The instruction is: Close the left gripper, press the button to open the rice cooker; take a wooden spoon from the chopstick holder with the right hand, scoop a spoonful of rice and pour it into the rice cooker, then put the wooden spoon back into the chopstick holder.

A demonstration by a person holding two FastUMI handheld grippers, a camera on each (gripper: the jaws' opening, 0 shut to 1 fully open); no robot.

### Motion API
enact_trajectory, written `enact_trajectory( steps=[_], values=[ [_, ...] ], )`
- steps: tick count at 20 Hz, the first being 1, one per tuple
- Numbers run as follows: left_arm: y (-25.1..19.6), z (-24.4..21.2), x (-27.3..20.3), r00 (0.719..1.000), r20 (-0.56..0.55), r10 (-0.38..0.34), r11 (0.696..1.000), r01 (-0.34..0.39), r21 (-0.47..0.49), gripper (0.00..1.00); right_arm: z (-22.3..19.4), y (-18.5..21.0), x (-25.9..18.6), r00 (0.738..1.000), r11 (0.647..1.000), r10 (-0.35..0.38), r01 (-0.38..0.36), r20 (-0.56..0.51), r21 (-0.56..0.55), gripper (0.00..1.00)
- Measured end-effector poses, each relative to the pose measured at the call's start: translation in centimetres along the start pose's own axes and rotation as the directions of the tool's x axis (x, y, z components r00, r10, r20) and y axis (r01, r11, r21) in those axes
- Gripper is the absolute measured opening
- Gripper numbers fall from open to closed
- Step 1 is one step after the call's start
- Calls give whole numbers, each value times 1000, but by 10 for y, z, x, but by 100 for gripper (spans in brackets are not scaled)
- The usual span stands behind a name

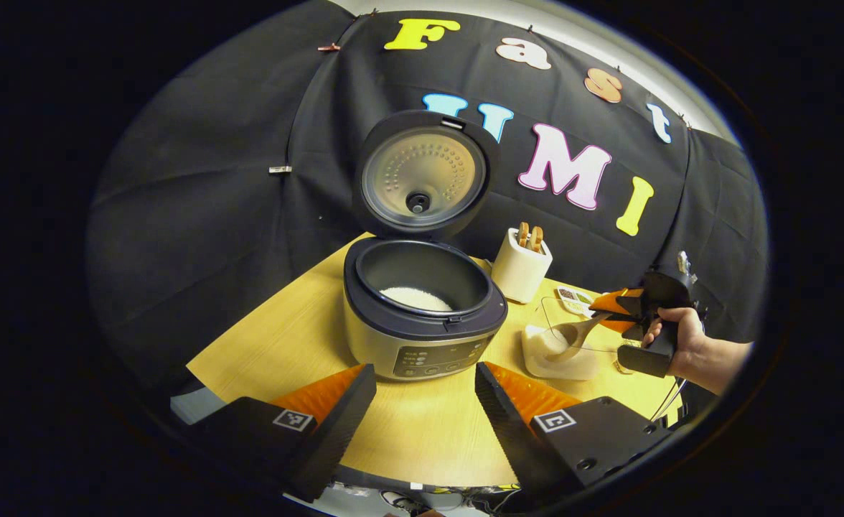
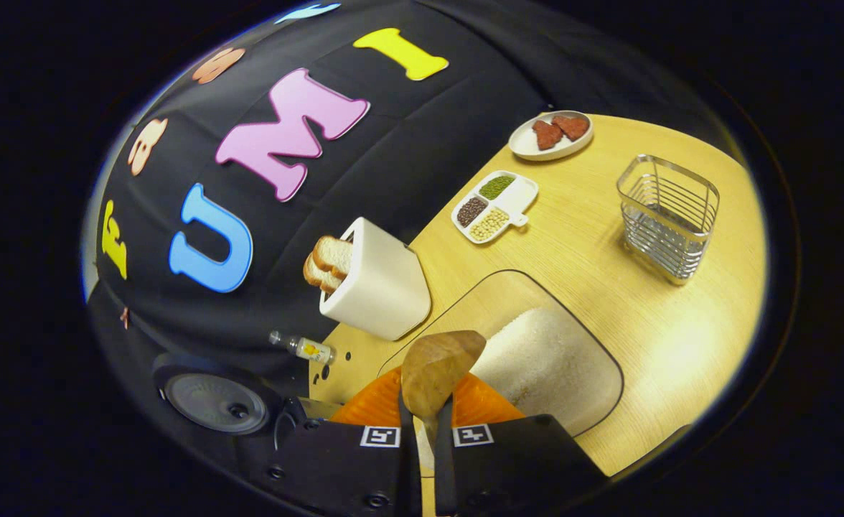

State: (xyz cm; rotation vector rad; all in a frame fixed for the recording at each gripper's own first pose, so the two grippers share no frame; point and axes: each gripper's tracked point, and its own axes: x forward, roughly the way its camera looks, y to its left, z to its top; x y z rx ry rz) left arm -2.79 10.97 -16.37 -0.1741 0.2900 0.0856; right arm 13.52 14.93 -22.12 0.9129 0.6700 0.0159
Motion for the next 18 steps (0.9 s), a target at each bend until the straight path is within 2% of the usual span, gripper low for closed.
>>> enact_trajectory(
  steps=[4,7,14,18],
  values=[
    [5,7,-2,1000,13,-11,1000,11,23,96,19,-24,-10,999,984,-37,32,27,174,12],
    [11,8,-6,1000,16,-9,999,8,39,96,37,-27,-22,997,972,-38,21,69,233,12],
    [13,6,-12,999,20,-30,999,29,34,96,66,-1,-46,993,944,10,-49,118,326,12],
    [12,14,-12,998,45,-40,998,38,42,96,70,35,-53,991,920,72,-108,109,376,12]
  ],
)
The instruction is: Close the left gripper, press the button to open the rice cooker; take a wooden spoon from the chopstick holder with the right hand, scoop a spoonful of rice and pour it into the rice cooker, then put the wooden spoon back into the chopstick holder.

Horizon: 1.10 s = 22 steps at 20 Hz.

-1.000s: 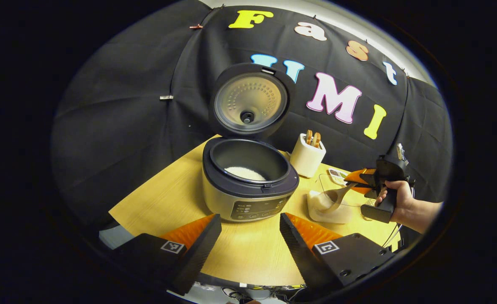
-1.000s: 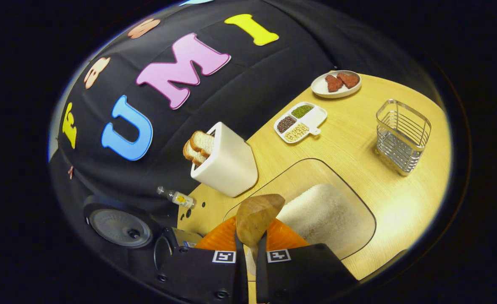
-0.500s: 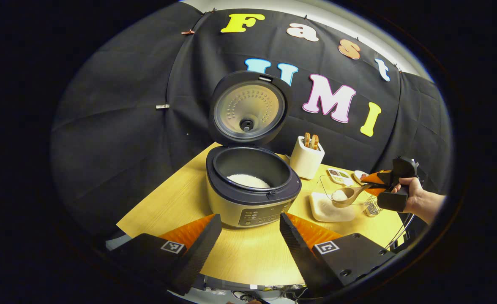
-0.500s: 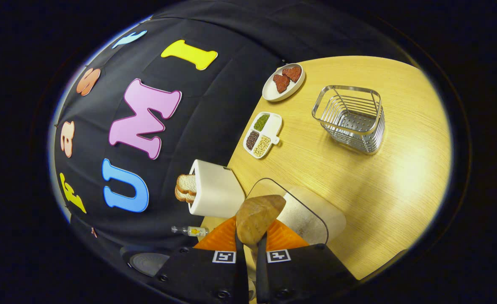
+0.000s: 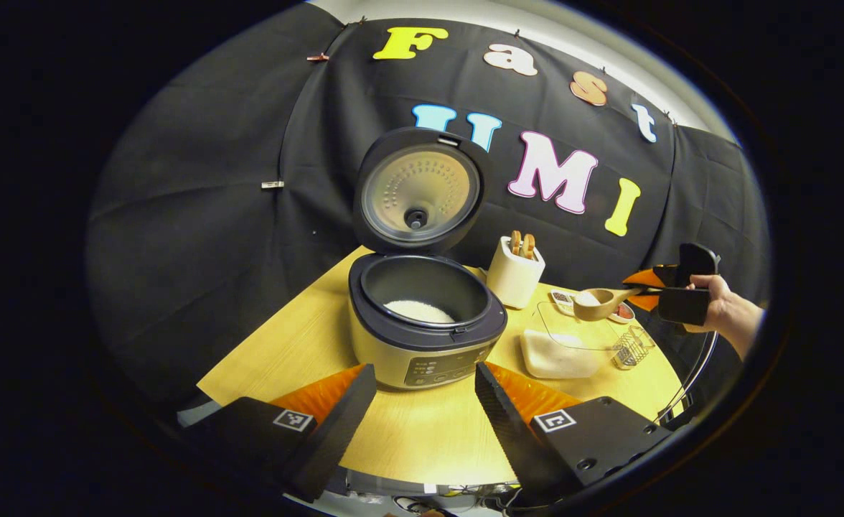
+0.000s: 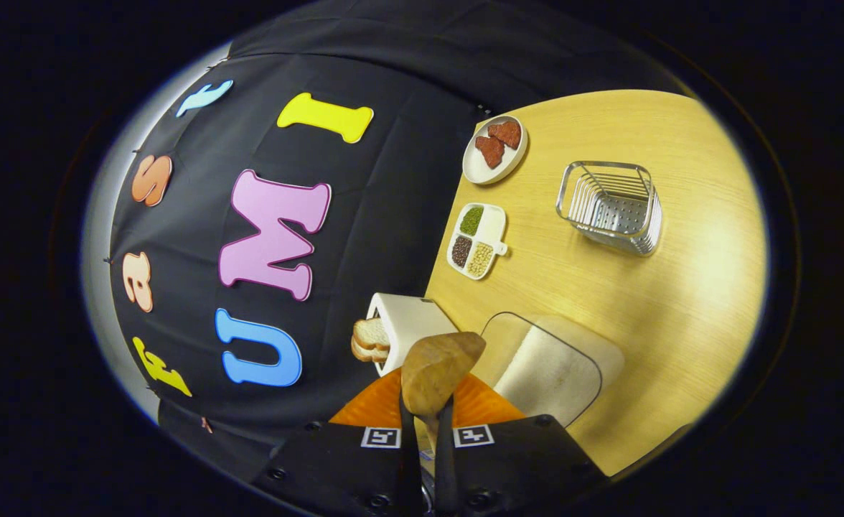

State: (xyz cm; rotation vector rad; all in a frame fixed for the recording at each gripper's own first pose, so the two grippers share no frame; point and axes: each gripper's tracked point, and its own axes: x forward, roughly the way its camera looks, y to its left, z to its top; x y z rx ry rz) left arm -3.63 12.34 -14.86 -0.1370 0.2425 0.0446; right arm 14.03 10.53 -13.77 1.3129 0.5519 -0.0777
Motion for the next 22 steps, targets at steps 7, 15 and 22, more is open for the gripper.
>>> enact_trajectory(
  steps=[7,15,22],
  values=[
    [11,18,-6,998,54,19,1000,-17,-24,96,-65,68,3,986,994,105,-108,-126,-18,12],
    [44,20,-15,993,68,101,995,-100,-24,96,-176,119,21,943,965,161,-213,-291,-156,12],
    [61,14,-21,989,61,138,989,-133,-68,96,-253,160,11,914,747,233,-387,-333,-540,12]
  ],
)
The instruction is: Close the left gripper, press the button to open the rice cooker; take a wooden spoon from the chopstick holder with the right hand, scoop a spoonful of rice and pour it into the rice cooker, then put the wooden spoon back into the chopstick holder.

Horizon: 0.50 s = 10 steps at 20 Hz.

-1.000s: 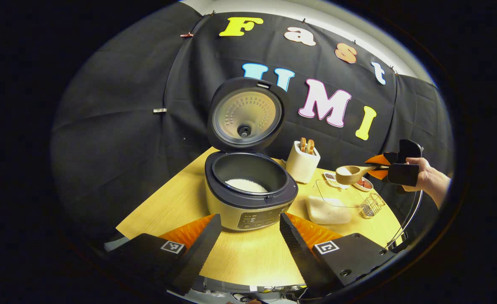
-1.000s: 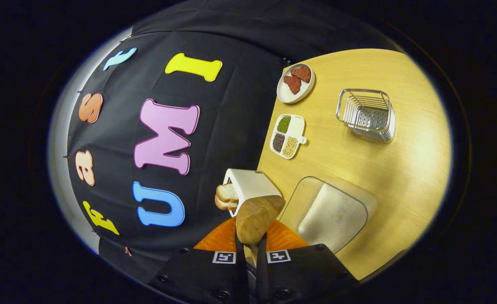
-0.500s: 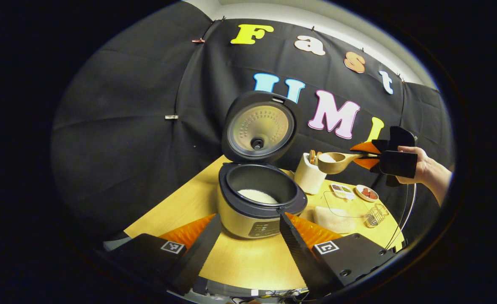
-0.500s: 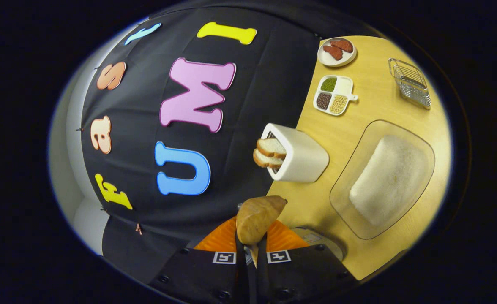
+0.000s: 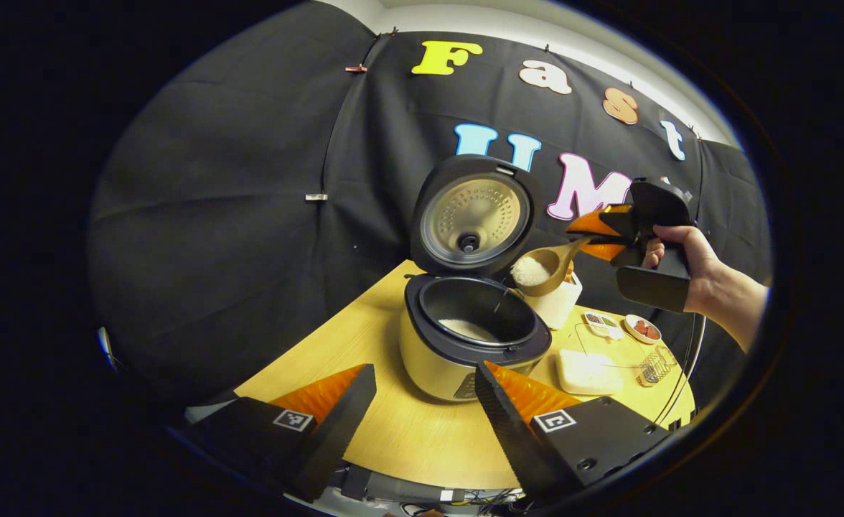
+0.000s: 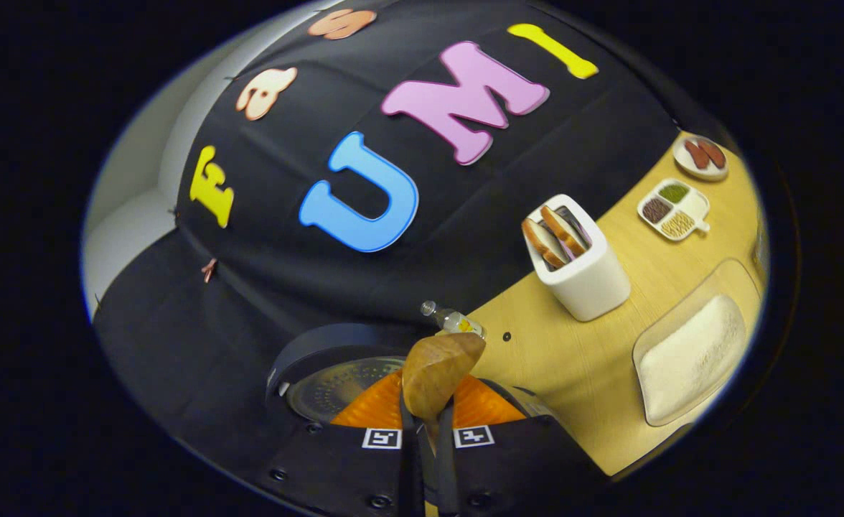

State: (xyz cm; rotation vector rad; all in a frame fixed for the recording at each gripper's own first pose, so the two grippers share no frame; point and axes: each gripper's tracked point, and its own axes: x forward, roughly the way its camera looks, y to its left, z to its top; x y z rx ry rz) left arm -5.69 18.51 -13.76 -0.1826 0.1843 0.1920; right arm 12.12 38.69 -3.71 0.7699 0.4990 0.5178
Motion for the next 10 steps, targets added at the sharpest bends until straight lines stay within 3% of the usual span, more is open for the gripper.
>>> enact_trajectory(
  steps=[5,10],
  values=[
    [10,-1,-1,1000,-4,17,999,-18,-49,96,-29,22,17,1000,982,28,-29,-6,-187,12],
    [16,-2,0,1000,-3,13,999,-13,-36,96,-51,35,19,998,897,68,-61,0,-438,11]
  ],
)
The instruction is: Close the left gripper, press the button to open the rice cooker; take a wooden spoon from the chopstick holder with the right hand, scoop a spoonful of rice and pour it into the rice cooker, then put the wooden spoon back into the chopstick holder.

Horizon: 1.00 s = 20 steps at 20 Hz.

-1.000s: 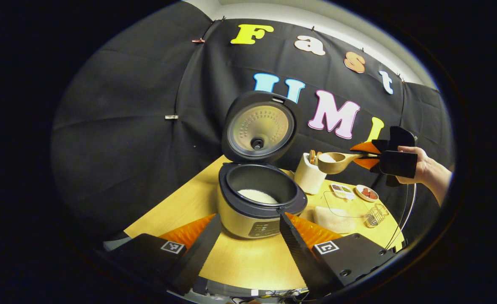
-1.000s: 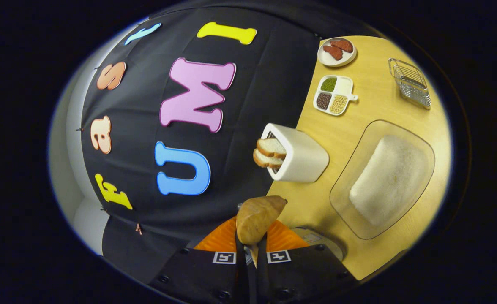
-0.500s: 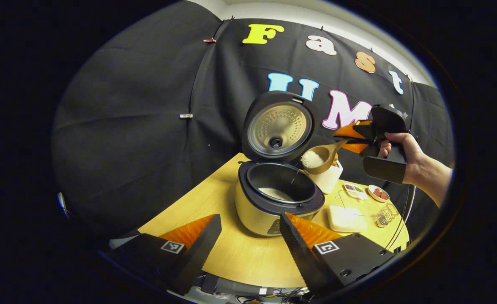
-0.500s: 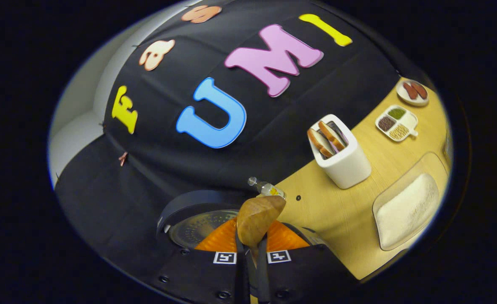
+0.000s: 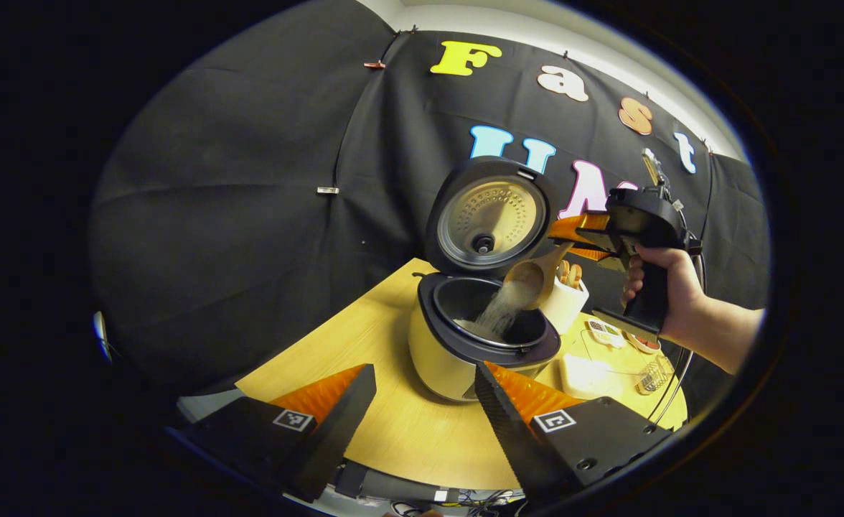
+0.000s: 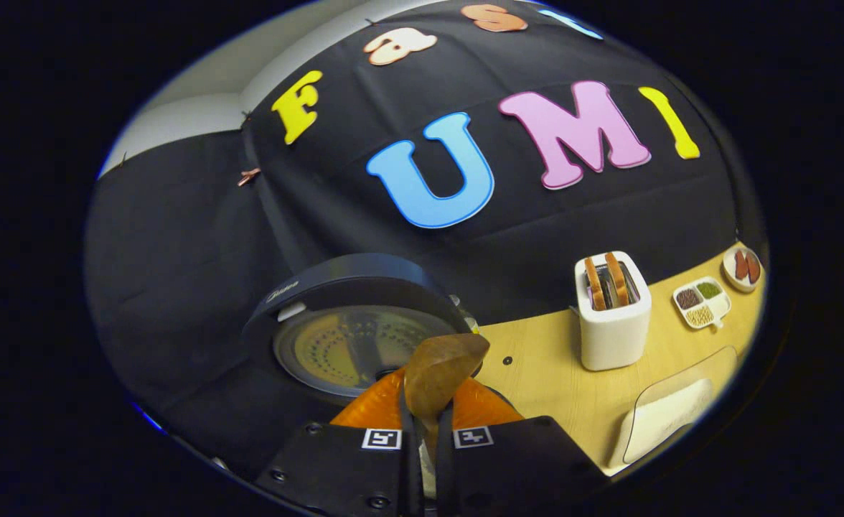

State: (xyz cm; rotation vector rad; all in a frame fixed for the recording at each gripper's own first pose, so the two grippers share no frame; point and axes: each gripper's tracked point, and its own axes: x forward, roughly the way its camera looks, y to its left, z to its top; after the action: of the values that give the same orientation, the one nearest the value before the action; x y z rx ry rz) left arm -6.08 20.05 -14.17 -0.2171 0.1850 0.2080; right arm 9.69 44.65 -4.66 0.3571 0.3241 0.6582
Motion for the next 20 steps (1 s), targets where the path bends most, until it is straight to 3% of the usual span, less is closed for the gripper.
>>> enact_trajectory(
  steps=[7,10,11,12,15,17,20],
  values=[
    [5,-8,0,1000,-10,0,1000,0,4,96,-23,26,4,993,953,116,-114,-7,-281,11],
    [6,-15,-1,1000,-19,7,1000,-7,-6,96,-43,33,0,985,907,165,-175,-58,-383,11],
    [5,-19,-1,1000,-24,5,1000,-6,-12,96,-47,34,-3,983,889,174,-186,-67,-419,7],
    [4,-22,-1,999,-32,3,1000,-4,-17,96,-49,37,-3,980,869,184,-196,-71,-455,12],
    [1,-27,-4,999,-40,2,1000,-3,-15,96,-62,47,-12,972,809,219,-230,-86,-540,11],
    [-1,-25,-5,999,-34,0,1000,0,-8,96,-68,48,-13,971,805,219,-236,-97,-545,12],
    [-3,-21,-6,1000,-27,-1,1000,2,12,96,-55,44,-15,978,847,202,-203,-56,-491,12]
  ],
)
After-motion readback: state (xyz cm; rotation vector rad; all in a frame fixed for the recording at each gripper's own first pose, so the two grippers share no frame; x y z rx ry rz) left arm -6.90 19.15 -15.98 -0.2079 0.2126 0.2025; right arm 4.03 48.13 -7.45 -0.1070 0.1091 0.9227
